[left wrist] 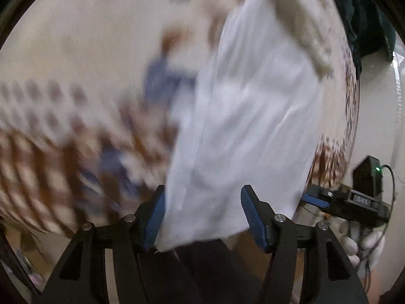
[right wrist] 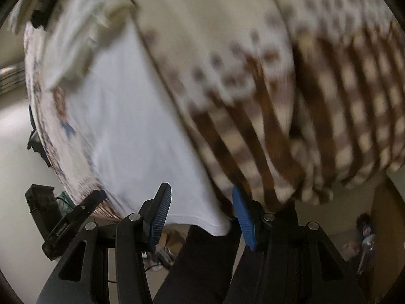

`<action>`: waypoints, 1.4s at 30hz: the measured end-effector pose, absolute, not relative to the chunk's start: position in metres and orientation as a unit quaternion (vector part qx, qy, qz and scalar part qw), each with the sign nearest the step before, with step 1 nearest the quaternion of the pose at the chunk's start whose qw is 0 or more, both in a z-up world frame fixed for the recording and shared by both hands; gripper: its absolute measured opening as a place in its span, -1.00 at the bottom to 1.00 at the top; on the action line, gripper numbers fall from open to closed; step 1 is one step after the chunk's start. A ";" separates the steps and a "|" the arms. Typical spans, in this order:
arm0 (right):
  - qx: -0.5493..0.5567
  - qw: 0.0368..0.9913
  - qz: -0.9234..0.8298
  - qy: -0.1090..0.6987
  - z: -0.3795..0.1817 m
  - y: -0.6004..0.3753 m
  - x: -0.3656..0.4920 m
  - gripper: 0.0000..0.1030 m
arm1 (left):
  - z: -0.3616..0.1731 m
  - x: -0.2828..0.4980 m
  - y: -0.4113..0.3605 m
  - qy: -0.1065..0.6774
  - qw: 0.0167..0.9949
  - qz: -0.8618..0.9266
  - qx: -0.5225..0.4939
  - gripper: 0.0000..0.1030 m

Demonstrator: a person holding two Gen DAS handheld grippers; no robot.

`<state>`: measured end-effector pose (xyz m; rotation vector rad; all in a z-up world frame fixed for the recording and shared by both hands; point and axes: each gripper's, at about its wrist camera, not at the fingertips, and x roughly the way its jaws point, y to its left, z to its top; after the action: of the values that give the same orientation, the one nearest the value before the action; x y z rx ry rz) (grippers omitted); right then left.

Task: Fold small clothes

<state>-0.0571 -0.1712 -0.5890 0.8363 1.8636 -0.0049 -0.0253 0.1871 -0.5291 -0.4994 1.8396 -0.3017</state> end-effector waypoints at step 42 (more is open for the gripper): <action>0.362 0.476 0.060 0.799 -0.614 -0.120 -0.078 -0.90 | -0.524 -0.078 0.246 0.760 0.551 -0.144 -0.314 0.21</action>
<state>-0.0784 -0.1196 -0.6138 0.8840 1.9541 0.1469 -0.0782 0.2465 -0.5237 -0.7426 1.7975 -0.3412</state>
